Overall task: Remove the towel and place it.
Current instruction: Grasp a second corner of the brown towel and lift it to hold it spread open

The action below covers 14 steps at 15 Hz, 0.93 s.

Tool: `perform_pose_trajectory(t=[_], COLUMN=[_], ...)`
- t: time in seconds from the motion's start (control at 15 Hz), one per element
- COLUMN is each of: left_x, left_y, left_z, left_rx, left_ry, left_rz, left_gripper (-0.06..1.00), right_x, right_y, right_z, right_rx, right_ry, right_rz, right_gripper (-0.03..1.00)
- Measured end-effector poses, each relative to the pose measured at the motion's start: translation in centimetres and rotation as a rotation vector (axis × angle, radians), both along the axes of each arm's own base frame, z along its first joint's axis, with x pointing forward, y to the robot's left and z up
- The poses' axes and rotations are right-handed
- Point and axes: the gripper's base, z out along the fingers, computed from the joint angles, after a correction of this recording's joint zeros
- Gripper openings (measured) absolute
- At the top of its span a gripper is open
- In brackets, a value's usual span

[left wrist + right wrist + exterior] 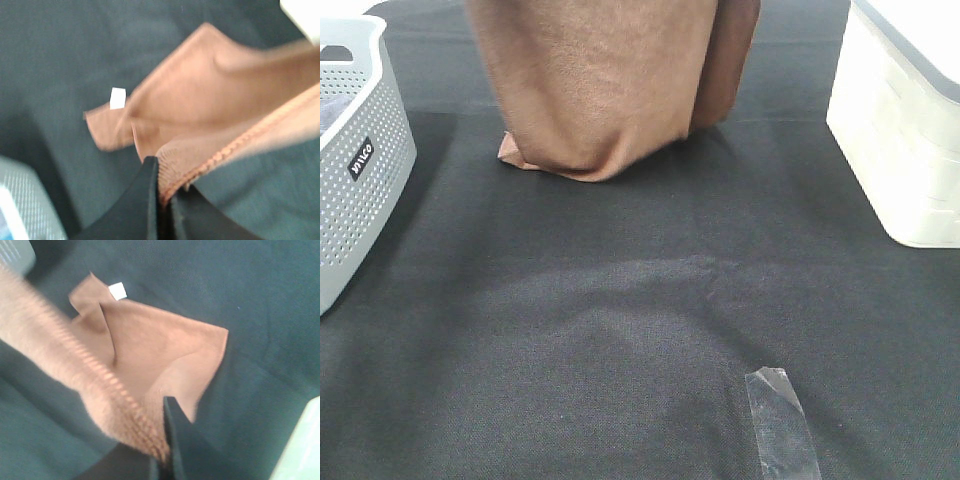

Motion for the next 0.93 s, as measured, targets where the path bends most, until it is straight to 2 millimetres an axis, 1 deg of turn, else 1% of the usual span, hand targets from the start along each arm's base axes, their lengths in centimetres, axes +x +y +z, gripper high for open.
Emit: perform_pose_trajectory(t=[0.2, 0.33, 0.53, 0.6, 0.67, 0.73, 0.93], left_x=[-4.6, -7.4, -11.6, -13.2, -15.5, -16.7, -19.9], left_y=[0.9, 1.4, 2.3, 2.6, 3.0, 3.2, 3.7], left_z=[0.8, 0.6, -0.4, -0.8, -1.2, -1.6, -3.0], left_rx=[0.018, 0.019, 0.021, 0.017, 0.003, -0.009, -0.038], left_ry=[0.048, 0.083, 0.142, 0.161, 0.178, 0.19, 0.227], left_rz=[-0.007, -0.015, -0.021, -0.025, -0.034, -0.037, -0.048], left_gripper=[0.0, 0.0, 0.0, 0.0, 0.0, 0.0, 0.0], right_x=[-3.1, -5.4, -8.9, -10.8, -11.9, -12.9, -16.6], right_y=[-0.7, -1.5, -2.2, -2.6, -3.0, -3.3, -4.5], right_z=[0.3, -1.0, -2.9, -4.2, -4.7, -5.1, -5.3], right_rx=[0.032, 0.011, 0.015, 0.016, 0.015, 0.015, 0.038], right_ry=[0.066, 0.146, 0.25, 0.311, 0.333, 0.349, 0.358], right_rz=[0.012, 0.014, 0.031, 0.038, 0.039, 0.039, 0.043], right_gripper=[0.01, 0.01, 0.01, 0.01, 0.01, 0.01, 0.01])
